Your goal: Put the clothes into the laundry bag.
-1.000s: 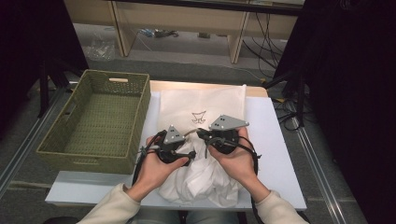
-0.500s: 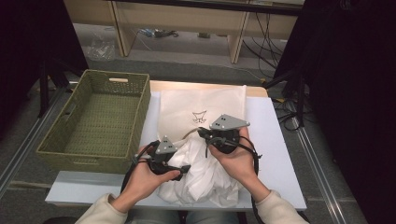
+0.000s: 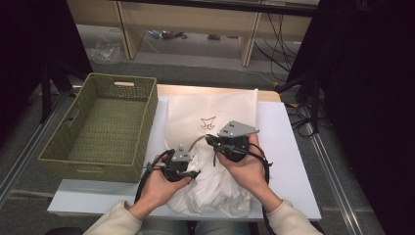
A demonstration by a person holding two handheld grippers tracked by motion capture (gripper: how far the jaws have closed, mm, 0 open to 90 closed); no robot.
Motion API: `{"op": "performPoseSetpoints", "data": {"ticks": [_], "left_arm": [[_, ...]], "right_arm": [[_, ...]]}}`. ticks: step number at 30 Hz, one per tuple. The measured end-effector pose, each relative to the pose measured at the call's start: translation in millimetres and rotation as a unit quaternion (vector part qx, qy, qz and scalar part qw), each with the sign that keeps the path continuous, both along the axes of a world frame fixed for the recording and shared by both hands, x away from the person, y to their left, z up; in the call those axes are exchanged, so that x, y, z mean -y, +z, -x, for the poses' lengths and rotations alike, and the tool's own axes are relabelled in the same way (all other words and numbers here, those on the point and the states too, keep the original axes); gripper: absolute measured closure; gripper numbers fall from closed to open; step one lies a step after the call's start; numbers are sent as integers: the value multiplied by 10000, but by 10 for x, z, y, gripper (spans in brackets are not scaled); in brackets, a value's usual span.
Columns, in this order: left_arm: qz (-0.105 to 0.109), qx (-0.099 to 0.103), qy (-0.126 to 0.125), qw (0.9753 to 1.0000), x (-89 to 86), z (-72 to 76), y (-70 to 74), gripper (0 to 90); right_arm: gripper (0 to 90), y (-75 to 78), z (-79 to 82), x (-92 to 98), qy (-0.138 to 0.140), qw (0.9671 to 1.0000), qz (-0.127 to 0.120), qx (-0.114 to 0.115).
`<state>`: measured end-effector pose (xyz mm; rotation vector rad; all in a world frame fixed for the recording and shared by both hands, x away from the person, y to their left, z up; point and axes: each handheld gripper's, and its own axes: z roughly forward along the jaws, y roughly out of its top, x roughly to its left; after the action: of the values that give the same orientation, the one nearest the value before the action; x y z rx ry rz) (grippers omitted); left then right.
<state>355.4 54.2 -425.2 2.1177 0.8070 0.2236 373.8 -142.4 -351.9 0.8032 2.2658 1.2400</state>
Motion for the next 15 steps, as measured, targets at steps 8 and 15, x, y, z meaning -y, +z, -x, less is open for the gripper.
{"op": "performPoseSetpoints", "data": {"ticks": [8,15], "left_arm": [[161,633,-15,9979,65,-11,413,801],[-177,379,272,9988,88,-274,23,785]], "right_arm": [[895,53,40,-16,46,10000,-40,40],[895,-10,28,-40,52,10000,12,-68]]}}
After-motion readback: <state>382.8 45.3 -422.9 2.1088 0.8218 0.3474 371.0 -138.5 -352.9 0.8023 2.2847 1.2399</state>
